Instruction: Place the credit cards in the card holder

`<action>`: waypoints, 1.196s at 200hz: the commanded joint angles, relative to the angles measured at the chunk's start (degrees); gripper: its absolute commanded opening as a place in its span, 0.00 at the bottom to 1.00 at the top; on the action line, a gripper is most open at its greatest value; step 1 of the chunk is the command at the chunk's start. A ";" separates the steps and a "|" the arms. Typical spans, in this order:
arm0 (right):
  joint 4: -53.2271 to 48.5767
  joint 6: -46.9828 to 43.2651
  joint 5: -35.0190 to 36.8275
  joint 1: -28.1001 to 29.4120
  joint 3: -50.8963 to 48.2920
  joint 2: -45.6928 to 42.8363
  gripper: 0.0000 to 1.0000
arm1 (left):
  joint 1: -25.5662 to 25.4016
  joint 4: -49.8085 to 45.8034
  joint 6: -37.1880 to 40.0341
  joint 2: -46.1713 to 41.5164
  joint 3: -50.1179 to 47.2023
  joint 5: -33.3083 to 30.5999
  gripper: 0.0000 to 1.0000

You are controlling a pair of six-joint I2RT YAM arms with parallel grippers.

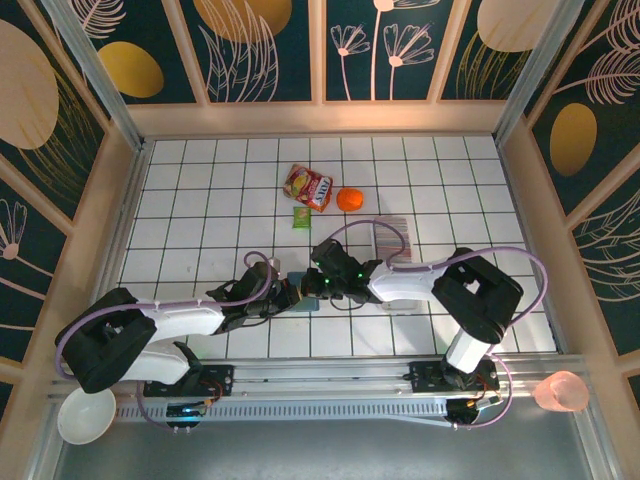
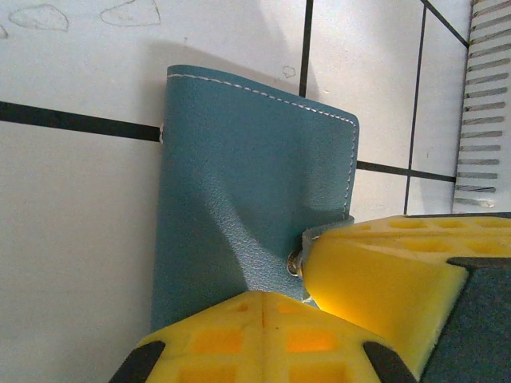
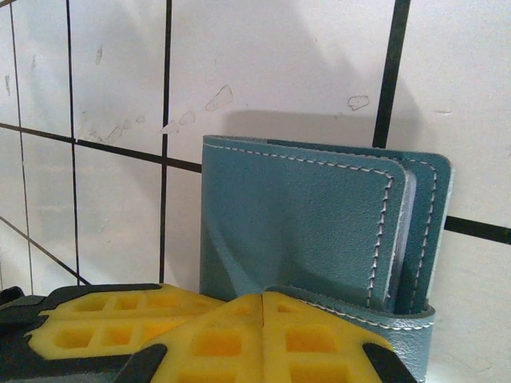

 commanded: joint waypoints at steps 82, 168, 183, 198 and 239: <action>-10.26 0.64 6.25 0.75 -3.01 7.13 0.00 | -0.19 -2.77 -0.63 -2.72 -2.43 -2.39 0.00; -3.03 -0.75 9.63 0.37 4.71 1.56 0.00 | -0.08 -25.57 3.75 -22.81 1.58 -17.13 0.18; -2.16 -2.02 9.85 0.11 7.58 0.91 0.00 | -0.05 -29.95 5.11 -26.44 3.18 -20.82 0.27; -1.67 -3.76 12.12 -0.04 10.39 0.03 0.12 | -0.06 -33.87 6.82 -29.49 5.32 -24.55 0.39; -1.04 -6.39 10.96 -1.57 13.89 -3.95 0.38 | -0.12 -42.87 11.17 -33.95 13.43 -33.46 0.56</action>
